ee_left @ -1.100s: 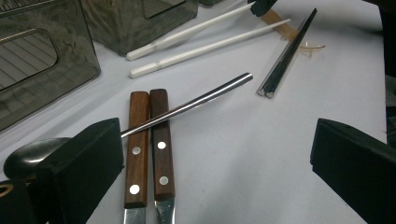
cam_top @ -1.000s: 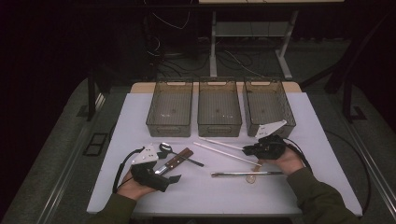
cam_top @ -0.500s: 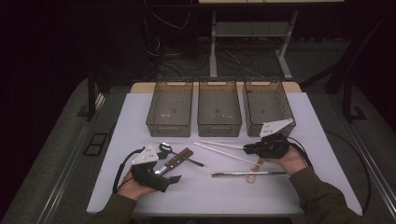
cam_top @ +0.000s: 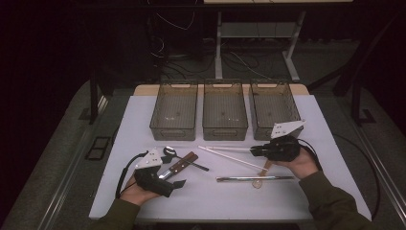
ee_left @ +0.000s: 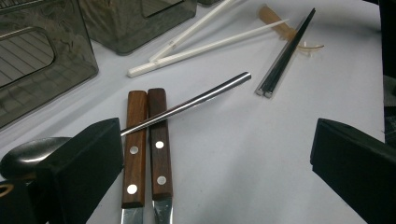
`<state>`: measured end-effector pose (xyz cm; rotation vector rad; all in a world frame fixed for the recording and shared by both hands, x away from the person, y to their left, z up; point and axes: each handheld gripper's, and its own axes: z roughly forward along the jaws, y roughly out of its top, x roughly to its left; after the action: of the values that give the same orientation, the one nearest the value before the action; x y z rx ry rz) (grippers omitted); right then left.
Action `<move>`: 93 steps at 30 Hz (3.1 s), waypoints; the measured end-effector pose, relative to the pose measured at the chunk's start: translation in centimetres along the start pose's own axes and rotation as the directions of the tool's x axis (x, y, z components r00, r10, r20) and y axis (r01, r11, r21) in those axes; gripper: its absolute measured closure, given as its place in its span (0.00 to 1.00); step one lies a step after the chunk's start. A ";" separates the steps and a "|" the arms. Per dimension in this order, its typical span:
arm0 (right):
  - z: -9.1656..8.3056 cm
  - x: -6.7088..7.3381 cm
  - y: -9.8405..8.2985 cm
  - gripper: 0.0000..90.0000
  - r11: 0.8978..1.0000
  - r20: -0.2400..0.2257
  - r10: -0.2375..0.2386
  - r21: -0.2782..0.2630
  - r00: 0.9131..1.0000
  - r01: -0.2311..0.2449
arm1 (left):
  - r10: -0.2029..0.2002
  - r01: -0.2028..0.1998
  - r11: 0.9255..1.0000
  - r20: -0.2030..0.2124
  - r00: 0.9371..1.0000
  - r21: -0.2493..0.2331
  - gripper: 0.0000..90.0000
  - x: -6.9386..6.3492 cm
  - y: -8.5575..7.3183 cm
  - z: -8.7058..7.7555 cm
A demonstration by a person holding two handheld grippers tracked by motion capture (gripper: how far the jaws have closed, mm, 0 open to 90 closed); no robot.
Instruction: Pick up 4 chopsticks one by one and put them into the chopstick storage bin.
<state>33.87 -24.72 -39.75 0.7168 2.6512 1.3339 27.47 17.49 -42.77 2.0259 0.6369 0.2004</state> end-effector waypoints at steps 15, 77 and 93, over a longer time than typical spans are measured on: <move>-1.1 -0.2 0.3 0.95 0.998 0.004 0.020 -0.066 1.000 -0.019 | -0.001 0.001 1.000 -0.001 1.000 0.000 0.01 0.0 0.0 0.0; 4.4 -2.0 13.7 0.95 0.980 0.110 0.073 -0.193 0.991 -0.051 | -0.023 0.023 1.000 -0.019 1.000 -0.007 0.00 0.1 -0.2 0.1; 11.9 -3.2 18.0 0.95 0.990 0.158 0.093 -0.123 0.983 -0.074 | -0.013 0.013 1.000 -0.013 1.000 -0.026 0.00 0.1 -0.1 0.1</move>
<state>46.66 -8.22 -33.44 0.8902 2.4191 1.3724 27.53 17.47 -42.92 1.9962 0.6523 0.2138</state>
